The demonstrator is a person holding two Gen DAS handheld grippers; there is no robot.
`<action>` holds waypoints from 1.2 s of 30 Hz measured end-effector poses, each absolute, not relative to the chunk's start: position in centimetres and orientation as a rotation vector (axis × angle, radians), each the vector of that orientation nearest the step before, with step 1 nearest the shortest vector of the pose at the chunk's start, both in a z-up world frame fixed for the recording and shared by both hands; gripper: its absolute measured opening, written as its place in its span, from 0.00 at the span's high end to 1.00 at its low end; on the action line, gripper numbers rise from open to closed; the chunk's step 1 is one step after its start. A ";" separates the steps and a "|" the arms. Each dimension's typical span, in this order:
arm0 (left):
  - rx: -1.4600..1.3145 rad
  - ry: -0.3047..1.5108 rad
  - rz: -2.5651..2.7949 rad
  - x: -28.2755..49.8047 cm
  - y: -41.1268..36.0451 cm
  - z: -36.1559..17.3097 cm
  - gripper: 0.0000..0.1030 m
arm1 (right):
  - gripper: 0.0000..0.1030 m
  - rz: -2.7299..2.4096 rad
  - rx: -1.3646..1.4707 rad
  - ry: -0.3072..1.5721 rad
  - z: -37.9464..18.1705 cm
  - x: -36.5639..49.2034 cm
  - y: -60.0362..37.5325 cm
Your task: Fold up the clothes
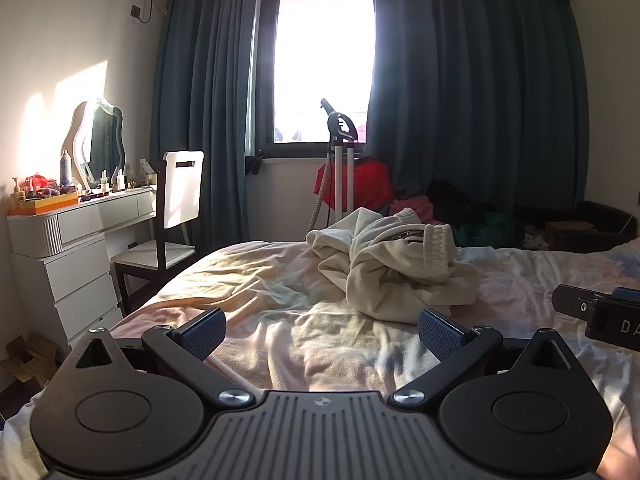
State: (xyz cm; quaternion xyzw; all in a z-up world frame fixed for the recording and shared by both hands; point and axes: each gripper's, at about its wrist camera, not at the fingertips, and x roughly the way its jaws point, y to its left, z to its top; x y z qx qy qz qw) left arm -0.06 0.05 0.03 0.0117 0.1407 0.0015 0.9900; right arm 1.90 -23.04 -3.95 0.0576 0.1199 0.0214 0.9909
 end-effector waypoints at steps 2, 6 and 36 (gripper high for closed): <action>0.022 0.281 0.000 -0.3 0.3 0.2 0.00 | 0.16 0.042 0.117 0.238 -4.0 1.9 -23.1; 0.009 0.277 -0.003 -1.1 1.1 0.6 0.00 | 0.16 0.040 0.118 0.233 -4.1 2.0 -23.1; 0.023 0.290 0.003 -1.3 1.9 1.0 0.00 | 0.16 0.037 0.092 0.237 -4.3 2.0 -22.2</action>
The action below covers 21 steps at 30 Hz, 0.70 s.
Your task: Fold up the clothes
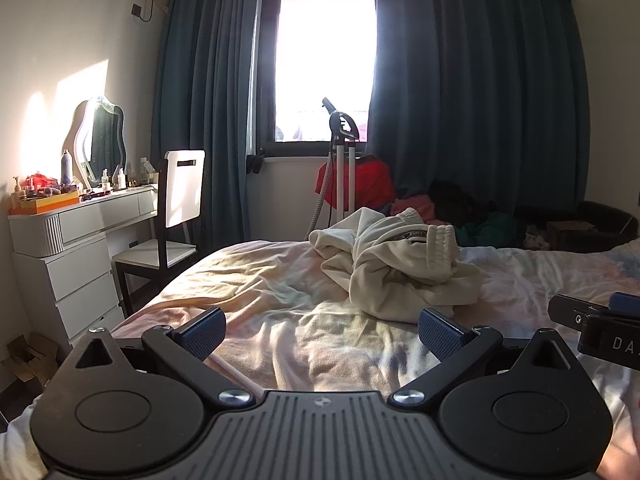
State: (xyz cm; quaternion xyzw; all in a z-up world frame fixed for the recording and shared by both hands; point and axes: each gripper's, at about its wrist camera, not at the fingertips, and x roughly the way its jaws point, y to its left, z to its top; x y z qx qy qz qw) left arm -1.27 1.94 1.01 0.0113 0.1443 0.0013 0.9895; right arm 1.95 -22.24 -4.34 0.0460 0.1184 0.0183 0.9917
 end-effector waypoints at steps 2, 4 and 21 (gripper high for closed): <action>0.023 0.289 0.002 -1.3 1.9 1.0 0.00 | 0.16 0.030 0.092 0.239 -4.3 2.0 -22.3; 0.016 0.290 -0.003 -1.3 2.0 1.0 0.00 | 0.16 0.026 0.090 0.238 -4.3 2.1 -22.2; 0.016 0.284 -0.009 -1.0 2.0 0.4 0.00 | 0.16 0.027 0.095 0.231 -4.4 2.3 -22.2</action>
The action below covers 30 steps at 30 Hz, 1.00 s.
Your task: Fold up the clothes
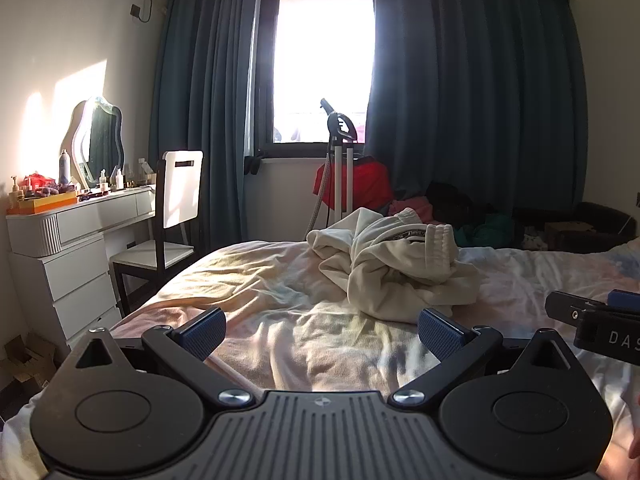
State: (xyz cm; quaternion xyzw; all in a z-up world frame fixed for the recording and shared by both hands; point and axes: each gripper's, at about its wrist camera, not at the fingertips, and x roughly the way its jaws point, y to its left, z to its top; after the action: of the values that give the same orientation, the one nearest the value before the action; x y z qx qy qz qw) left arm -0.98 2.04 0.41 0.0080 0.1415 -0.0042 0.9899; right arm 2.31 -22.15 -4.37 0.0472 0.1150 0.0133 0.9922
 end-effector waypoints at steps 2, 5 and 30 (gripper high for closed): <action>0.011 0.282 -0.016 -0.8 2.2 0.1 0.00 | 0.16 0.022 0.108 0.212 -4.3 2.1 -22.3; 0.000 0.288 -0.014 -0.3 2.5 -0.5 0.00 | 0.16 -0.004 0.117 0.155 -4.0 1.5 -22.5; 0.050 0.278 -0.095 26.9 -13.7 -3.5 0.03 | 0.16 -0.167 0.366 0.295 -8.7 8.9 -30.6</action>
State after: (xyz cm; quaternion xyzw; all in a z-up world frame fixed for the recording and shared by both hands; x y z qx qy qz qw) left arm 26.87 -13.70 -3.54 0.0251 0.1384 -0.0475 0.9889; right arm 8.92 -30.56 -8.74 0.1810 0.1459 -0.0829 0.9691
